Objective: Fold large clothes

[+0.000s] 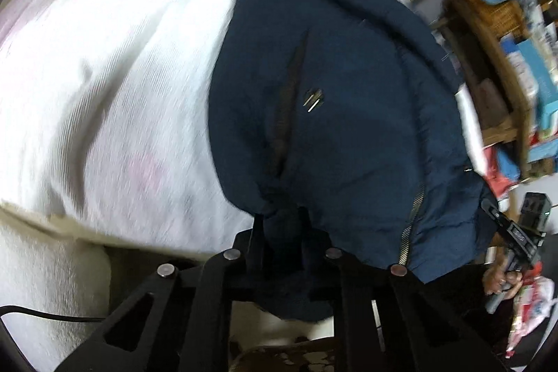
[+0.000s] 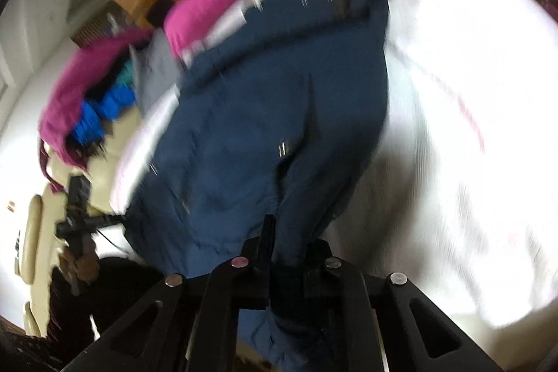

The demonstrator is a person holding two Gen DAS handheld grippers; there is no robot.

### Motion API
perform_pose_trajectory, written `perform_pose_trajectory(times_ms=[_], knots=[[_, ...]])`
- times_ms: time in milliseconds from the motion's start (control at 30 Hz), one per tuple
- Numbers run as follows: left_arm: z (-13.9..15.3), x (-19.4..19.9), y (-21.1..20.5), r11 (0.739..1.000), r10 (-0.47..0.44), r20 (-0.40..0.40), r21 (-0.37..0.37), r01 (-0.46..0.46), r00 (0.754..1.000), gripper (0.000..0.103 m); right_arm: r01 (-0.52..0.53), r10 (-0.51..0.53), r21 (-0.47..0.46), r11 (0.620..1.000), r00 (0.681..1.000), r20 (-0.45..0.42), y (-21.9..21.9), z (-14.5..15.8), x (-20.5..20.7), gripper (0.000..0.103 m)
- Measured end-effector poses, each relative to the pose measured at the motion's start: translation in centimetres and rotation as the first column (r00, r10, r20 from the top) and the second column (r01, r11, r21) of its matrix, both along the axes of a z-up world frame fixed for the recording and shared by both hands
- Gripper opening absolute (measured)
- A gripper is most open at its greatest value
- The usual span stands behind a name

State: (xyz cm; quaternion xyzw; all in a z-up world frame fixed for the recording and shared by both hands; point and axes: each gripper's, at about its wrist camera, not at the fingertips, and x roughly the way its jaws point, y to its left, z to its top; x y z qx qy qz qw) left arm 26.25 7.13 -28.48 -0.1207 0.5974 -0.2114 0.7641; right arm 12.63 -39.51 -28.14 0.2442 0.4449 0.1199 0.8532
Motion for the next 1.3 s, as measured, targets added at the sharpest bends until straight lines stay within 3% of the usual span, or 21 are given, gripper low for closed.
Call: perform_pose_trajectory(times_ms=[200,300,433,533,600,700,867,1033,1167,1200,1300], knots=[[6.4,4.8,-0.9,0.992,0.024,0.144,-0.124,-0.006,0.989,0.014,0.078,-0.088,0.053,0.996,0.974,0.207,-2.3,5.9,4.0,0.011],[8.6,8.8,-1.3,0.981,0.09,0.218,-0.186,-0.049,0.972,0.014,0.131,-0.15,0.092,0.987,0.953,0.262,-3.5,7.1,7.4,0.01],[10.9,15.4,-2.5,0.957,0.217,0.296,-0.254,-0.143,0.93,0.014,0.219,-0.263,0.171,0.961,0.915,0.305,-5.8,7.6,12.5,0.01],[11.1,19.7,-3.9,0.946,0.281,0.338,-0.253,-0.201,0.898,0.013,0.285,-0.34,0.21,0.935,0.887,0.311,-6.6,7.5,16.9,0.01],[10.4,22.1,-4.3,0.945,0.297,0.348,-0.241,-0.221,0.889,0.012,0.319,-0.378,0.226,0.921,0.872,0.311,-7.3,7.2,19.6,0.009],[7.8,27.3,-5.4,0.949,0.293,0.315,-0.21,-0.235,0.903,0.012,0.341,-0.403,0.243,0.908,0.868,0.291,-9.1,6.4,24.4,0.009],[5.2,32.1,-5.9,0.956,0.287,0.283,-0.145,-0.255,0.915,0.012,0.359,-0.396,0.174,0.917,0.876,0.276,-9.6,5.2,30.9,0.009],[3.5,37.0,-8.0,0.959,0.279,0.236,-0.113,-0.259,0.931,0.013,0.394,-0.435,0.203,0.896,0.871,0.229,-11.5,2.3,35.3,0.009],[2.2,39.5,-9.1,0.957,0.285,0.217,-0.124,-0.263,0.934,0.016,0.408,-0.47,0.371,0.834,0.878,0.09,-14.5,-1.7,37.3,0.016],[1.9,39.8,-9.2,0.957,0.284,0.21,-0.131,-0.26,0.936,0.016,0.398,-0.465,0.444,0.803,0.884,0.049,-15.6,-2.9,37.6,0.017],[1.3,39.7,-8.7,0.945,0.299,0.197,-0.2,-0.26,0.934,0.017,0.321,-0.452,0.686,0.653,0.892,0.013,-18.6,-5.7,37.2,0.018]])
